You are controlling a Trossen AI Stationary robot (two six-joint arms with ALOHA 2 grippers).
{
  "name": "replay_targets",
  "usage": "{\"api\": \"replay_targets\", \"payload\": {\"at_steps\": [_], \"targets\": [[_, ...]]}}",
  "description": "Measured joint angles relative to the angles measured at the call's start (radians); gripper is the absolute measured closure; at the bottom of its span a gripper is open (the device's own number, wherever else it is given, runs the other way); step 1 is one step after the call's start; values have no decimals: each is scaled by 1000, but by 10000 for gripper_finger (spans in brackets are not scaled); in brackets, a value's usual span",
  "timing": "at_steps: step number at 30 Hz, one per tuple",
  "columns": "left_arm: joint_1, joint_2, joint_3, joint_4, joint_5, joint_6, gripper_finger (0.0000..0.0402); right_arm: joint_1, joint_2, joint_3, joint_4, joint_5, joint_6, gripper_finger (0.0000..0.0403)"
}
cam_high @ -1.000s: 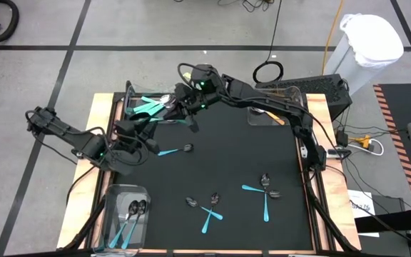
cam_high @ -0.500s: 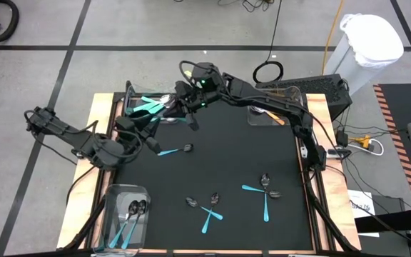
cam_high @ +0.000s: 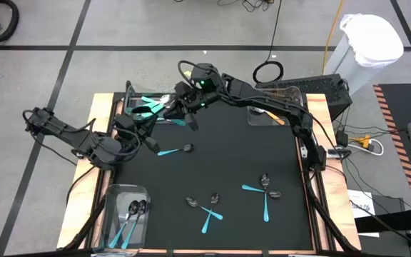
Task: Sort silverware by color (type)
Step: Put the blue spoon into the bottom transparent bin
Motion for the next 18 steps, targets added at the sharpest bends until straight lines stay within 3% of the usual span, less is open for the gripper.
{"api": "replay_targets", "payload": {"at_steps": [7, 13, 18], "targets": [[14, -1, 0, -5, 3, 100, 400, 5, -1, 1, -10, -7, 49, 341], [14, -14, 0, -28, 28, 134, 400, -11, -1, 1, -155, 167, 126, 323], [13, -15, 0, -54, 92, 127, 401, -45, -1, 1, -270, 178, 153, 319]]}}
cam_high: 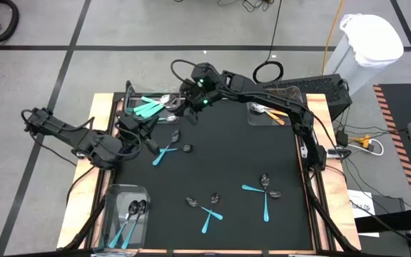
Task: Sort silverware by color (type)
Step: Put the blue spoon into the bottom transparent bin
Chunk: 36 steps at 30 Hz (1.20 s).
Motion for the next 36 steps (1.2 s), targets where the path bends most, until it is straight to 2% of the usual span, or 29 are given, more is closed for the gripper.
{"api": "replay_targets", "payload": {"at_steps": [3, 7, 14, 18, 22, 28, 31, 36], "targets": [[0, 0, 0, -42, 33, -52, 401, -10, 0, 0, -39, 1, 0, 319], [0, 0, 0, -181, 68, -219, 401, -19, 0, 0, -57, 4, -15, 319], [41, 17, 0, -501, 311, -579, 400, -23, 0, 0, -81, 26, -42, 319], [98, 59, -1, -679, 436, -749, 371, -36, 0, 0, -224, 59, -68, 319], [176, 114, -46, -667, 559, -731, 320, -43, -3, 0, -412, 59, -135, 319], [332, 260, -108, -539, 788, -629, 254, -41, -3, 0, -503, 54, -200, 319], [391, 341, -117, -530, 856, -628, 242, -45, -3, 0, -512, 54, -201, 319], [457, 421, -117, -527, 938, -625, 244, -45, -3, 0, -553, 55, -228, 319]]}}
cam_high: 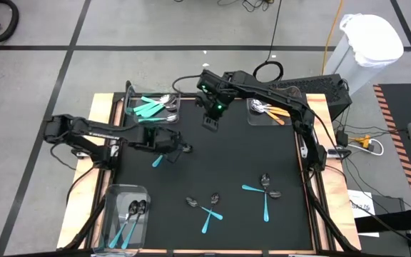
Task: Sort silverware by color (type)
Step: Put the blue spoon into the bottom transparent bin
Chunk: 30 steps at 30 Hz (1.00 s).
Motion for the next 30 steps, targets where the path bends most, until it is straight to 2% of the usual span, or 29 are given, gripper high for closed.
{"api": "replay_targets", "payload": {"at_steps": [5, 12, 17, 22, 26, 30], "targets": [[29, 7, 0, 0, 88, 6, 261, -16, -1, -25, -35, 6, -20, 319], [29, -34, 0, -1, 108, 4, 276, -48, -13, -51, -42, 3, -4, 319], [31, -51, 0, 1, 107, 48, 277, -46, -116, -51, 10, 6, 18, 319], [54, -46, 0, 47, 110, 126, 277, -40, -225, -60, 17, 152, 18, 319], [93, -41, 0, 144, 148, 183, 277, -47, -321, -168, 40, 187, 34, 319], [135, -34, 2, 208, 155, 188, 277, -48, -447, -431, 199, 184, 94, 319]]}}
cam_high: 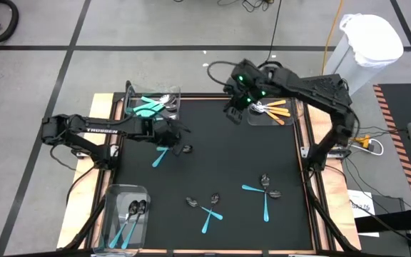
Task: Sort silverware by color (type)
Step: Put the blue spoon into the bottom transparent bin
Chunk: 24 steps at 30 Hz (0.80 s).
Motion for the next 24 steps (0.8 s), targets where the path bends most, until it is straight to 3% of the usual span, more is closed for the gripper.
{"api": "replay_targets", "payload": {"at_steps": [5, 10, 16, 24], "targets": [[34, 0, 0, 7, 0, 1, 277, 1, -180, -376, 322, -6, 151, 319], [49, -1, 0, 9, -31, 6, 277, 14, -333, -607, 631, -31, 276, 319], [60, -1, 0, 30, -33, 101, 277, 28, -463, -711, 903, -31, 291, 319], [79, -1, 3, 27, 67, 105, 277, 40, -480, -713, 933, -84, 290, 319]]}}
